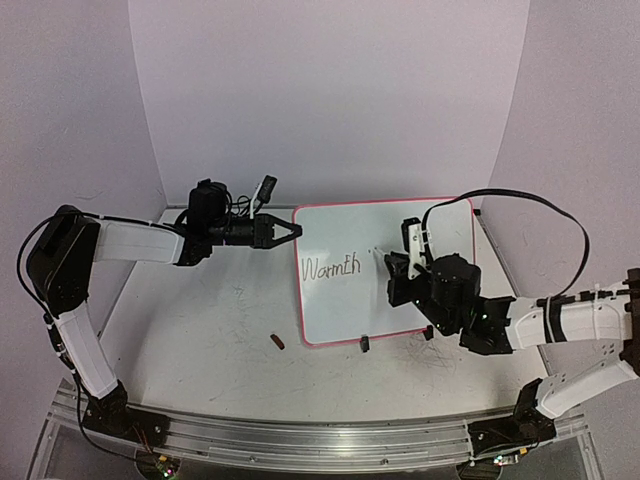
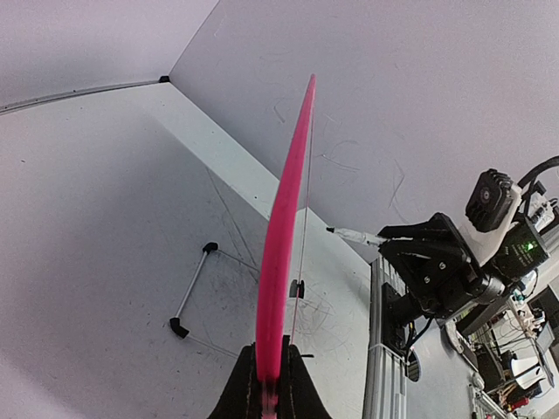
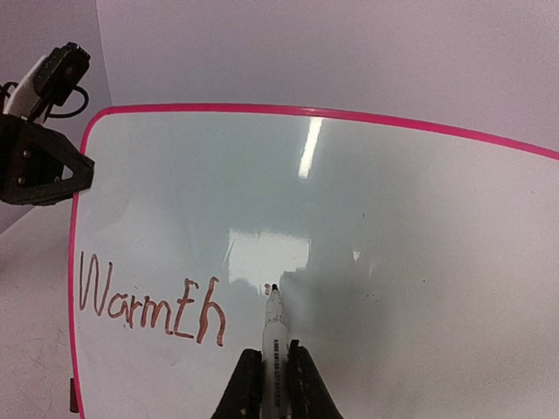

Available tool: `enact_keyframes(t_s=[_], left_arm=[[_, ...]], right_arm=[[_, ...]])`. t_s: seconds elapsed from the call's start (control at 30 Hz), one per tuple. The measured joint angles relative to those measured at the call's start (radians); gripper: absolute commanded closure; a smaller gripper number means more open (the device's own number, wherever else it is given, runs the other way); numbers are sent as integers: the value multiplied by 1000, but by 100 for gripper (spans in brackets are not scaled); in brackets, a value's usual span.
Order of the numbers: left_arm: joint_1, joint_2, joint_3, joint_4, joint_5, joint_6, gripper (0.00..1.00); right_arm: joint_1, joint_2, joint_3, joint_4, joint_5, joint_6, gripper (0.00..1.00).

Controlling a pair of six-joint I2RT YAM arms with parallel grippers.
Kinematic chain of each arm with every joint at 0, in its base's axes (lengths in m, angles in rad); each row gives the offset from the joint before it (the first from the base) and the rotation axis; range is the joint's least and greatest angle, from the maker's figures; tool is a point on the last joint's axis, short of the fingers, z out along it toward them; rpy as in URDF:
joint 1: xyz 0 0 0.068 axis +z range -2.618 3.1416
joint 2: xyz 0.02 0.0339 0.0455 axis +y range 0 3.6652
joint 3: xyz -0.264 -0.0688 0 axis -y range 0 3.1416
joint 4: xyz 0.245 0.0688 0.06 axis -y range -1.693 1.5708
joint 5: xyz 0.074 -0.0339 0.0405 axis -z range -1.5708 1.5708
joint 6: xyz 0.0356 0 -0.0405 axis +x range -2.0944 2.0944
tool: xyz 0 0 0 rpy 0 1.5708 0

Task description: Write a sentence on the whiteboard

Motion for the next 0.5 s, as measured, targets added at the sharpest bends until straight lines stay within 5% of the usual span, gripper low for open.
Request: enact_keyframes(t_s=[0.5], left_arm=[[0,0,0,0,0,0,100]], right_arm=[[0,45,-12,-8,-21,0,100]])
